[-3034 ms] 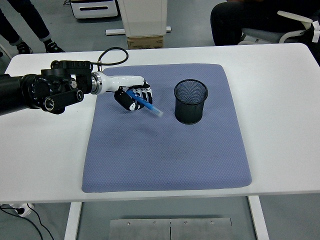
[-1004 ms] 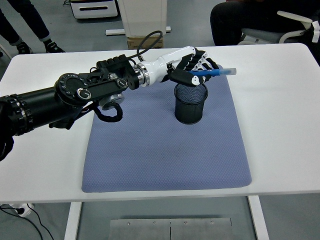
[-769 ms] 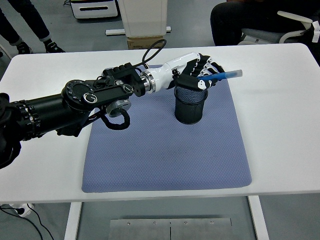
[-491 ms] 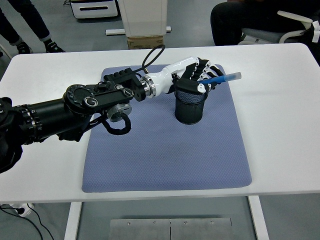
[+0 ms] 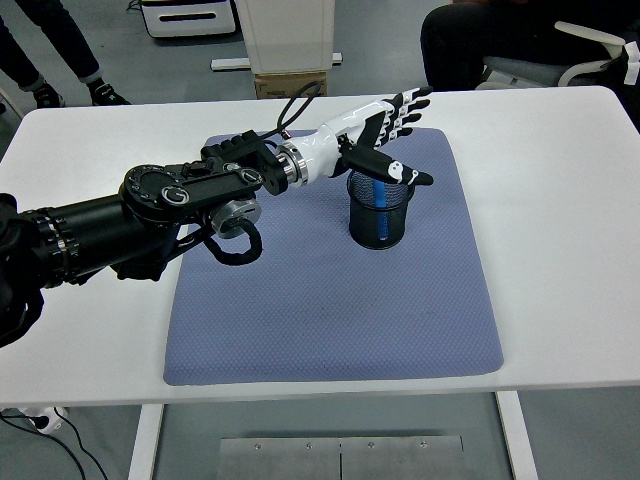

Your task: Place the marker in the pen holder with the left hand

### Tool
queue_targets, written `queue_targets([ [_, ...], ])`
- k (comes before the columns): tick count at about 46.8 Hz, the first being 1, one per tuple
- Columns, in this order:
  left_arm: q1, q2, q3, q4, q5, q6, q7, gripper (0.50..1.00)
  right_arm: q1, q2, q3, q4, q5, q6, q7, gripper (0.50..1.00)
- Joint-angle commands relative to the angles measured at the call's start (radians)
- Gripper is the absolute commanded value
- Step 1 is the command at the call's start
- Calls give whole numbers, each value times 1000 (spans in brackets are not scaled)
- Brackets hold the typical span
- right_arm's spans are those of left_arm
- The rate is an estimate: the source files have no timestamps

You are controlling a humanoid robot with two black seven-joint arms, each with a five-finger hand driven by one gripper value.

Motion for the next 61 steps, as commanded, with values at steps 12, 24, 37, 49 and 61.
queue_targets([
  [12, 11, 95, -78, 4, -26, 0, -2, 1000, 0, 0, 1, 0, 0, 0, 0, 1000],
  [24, 119, 194, -186, 39, -42, 5, -5, 1000, 0, 0, 1, -1, 0, 0, 0, 1000],
  [37, 311, 219, -400, 119, -49, 5, -36, 1000, 0, 0, 0, 0, 0, 0, 0, 1000],
  [49, 428, 291, -508, 119, -51, -6, -131, 1000, 0, 0, 1, -1, 0, 0, 0, 1000],
  [61, 503, 331, -563, 119, -51, -9, -131, 1000, 0, 0, 1, 0, 0, 0, 0, 1000],
])
